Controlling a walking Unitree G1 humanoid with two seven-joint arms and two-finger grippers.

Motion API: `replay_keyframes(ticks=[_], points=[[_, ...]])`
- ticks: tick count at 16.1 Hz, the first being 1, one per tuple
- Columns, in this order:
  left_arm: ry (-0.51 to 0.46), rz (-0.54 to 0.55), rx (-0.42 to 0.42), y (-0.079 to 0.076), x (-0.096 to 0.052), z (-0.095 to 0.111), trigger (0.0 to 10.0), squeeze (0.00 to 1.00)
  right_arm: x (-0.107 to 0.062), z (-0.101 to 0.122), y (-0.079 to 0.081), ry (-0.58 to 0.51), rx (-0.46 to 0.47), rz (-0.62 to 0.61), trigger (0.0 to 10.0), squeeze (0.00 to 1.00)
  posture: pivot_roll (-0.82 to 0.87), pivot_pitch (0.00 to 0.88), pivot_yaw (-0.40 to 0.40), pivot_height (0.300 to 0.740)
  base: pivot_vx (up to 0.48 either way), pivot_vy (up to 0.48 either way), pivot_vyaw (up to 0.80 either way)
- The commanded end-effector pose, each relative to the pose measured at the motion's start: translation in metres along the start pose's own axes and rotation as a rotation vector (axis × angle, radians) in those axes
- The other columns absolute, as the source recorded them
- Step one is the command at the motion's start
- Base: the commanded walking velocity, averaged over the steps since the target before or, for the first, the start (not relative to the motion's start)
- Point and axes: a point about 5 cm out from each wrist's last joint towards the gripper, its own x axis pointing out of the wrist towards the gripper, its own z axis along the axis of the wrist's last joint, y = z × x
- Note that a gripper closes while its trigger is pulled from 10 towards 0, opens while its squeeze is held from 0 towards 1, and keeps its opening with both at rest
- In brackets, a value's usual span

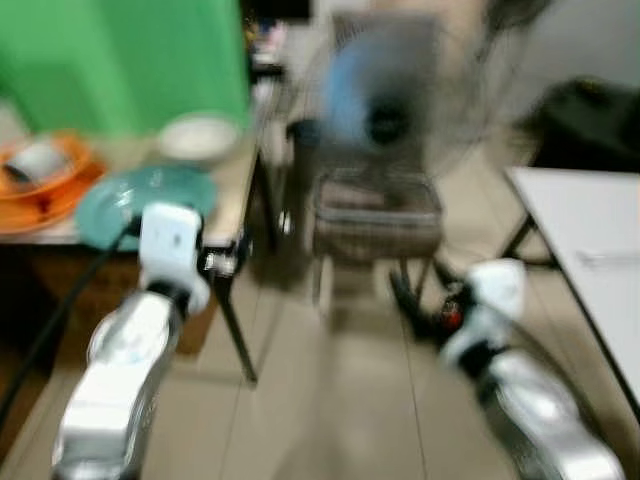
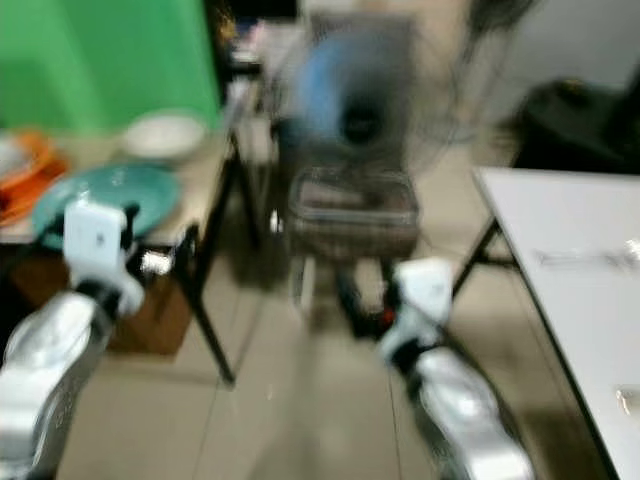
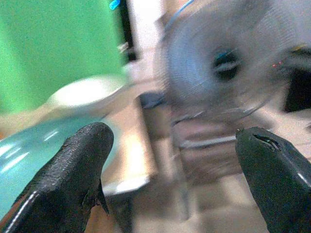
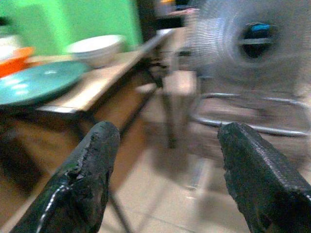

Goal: Setting the table

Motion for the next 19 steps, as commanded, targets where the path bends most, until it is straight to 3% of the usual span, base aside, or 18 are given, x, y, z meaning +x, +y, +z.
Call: replay_keyframes(ticks=[1, 5, 7, 11, 14, 19], points=[[-0.009, -0.016, -0.001, -0.002, 0.002, 0.003, 10.0, 0.00, -0.001, 0.003, -0.004, -0.013, -0.021, -0.020, 10.0, 0.00, 0.04, 0.000, 0.023, 0.740, 0.281, 0.000, 0.80], [-0.006, -0.021, 0.008, -0.001, 0.000, 0.003, 10.0, 0.00, 0.000, 0.004, -0.006, -0.028, 0.005, -0.037, 10.0, 0.00, 0.05, 0.000, 0.023, 0.740, 0.282, 0.000, 0.20], [-0.007, -0.029, 0.012, -0.002, 0.001, 0.004, 10.0, 0.00, 0.001, 0.004, -0.005, -0.020, -0.036, -0.013, 10.0, 0.00, 0.05, 0.000, 0.022, 0.740, 0.283, 0.000, 0.00], [-0.011, -0.038, 0.022, -0.001, 0.001, 0.005, 10.0, 0.00, 0.005, 0.005, -0.004, -0.024, -0.039, 0.002, 10.0, 0.00, 0.06, 0.000, 0.020, 0.740, 0.281, 0.000, 0.80], [-0.012, -0.051, 0.032, -0.002, 0.002, 0.005, 10.0, 0.00, 0.008, 0.004, -0.006, -0.028, -0.012, -0.014, 10.0, 0.00, 0.06, 0.000, 0.022, 0.740, 0.284, 0.000, 0.00], [-0.024, -0.075, 0.040, -0.004, 0.005, 0.007, 10.0, 0.00, 0.014, 0.004, -0.004, -0.017, -0.065, 0.014, 10.0, 0.00, 0.07, 0.000, 0.022, 0.740, 0.284, 0.000, 0.00]])
